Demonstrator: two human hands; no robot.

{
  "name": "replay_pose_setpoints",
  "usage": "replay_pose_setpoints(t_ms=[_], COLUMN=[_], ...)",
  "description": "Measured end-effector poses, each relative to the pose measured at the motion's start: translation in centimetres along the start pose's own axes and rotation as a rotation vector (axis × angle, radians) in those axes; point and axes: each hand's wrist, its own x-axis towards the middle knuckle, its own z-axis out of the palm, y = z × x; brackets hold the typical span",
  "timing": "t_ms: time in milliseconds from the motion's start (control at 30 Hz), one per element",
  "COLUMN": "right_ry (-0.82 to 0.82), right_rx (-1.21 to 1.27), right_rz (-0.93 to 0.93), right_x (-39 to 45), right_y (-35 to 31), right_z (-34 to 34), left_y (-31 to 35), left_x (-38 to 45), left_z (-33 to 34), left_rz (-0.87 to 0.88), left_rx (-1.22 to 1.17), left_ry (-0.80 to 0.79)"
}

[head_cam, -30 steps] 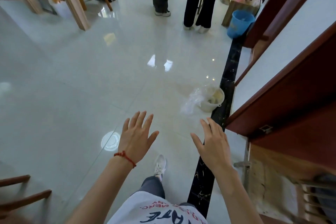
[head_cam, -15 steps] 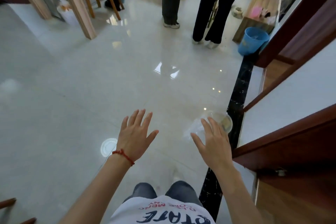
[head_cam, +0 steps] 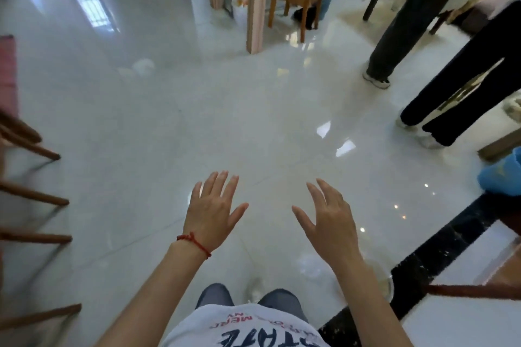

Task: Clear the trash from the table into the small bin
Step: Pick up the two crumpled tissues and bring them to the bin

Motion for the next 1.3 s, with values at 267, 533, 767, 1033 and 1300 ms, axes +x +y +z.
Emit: replay_pose_setpoints(t_ms=[267, 533, 767, 1033, 1300], right_ry=[-0.103, -0.159, -0.201, -0.213, -0.216], right_rx=[0.064, 0.075, 0.075, 0.147, 0.132], right_rz=[-0.299, -0.440, -0.453, -0.439, -0.477], right_x=[5.9, 12.7, 22.2, 33.5, 46.2], right_y=[-2.8, -7.7, -14.1, -22.5, -27.8], right_z=[2.0, 5.5, 9.0, 11.5, 14.1], left_y=[-3.3, -9.6, -17.8, -27.9, -35.2], left_x=[-1.9, 0.6, 8.0, 17.7, 28.9], left_z=[0.2, -0.3, -1.7, -5.5, -7.2], left_rz=[-0.306, -0.454, -0.461, -0.454, -0.464], left_rx=[-0.004, 0.045, 0.040, -0.004, 0.020], left_ry=[0.058, 0.098, 0.101, 0.114, 0.125])
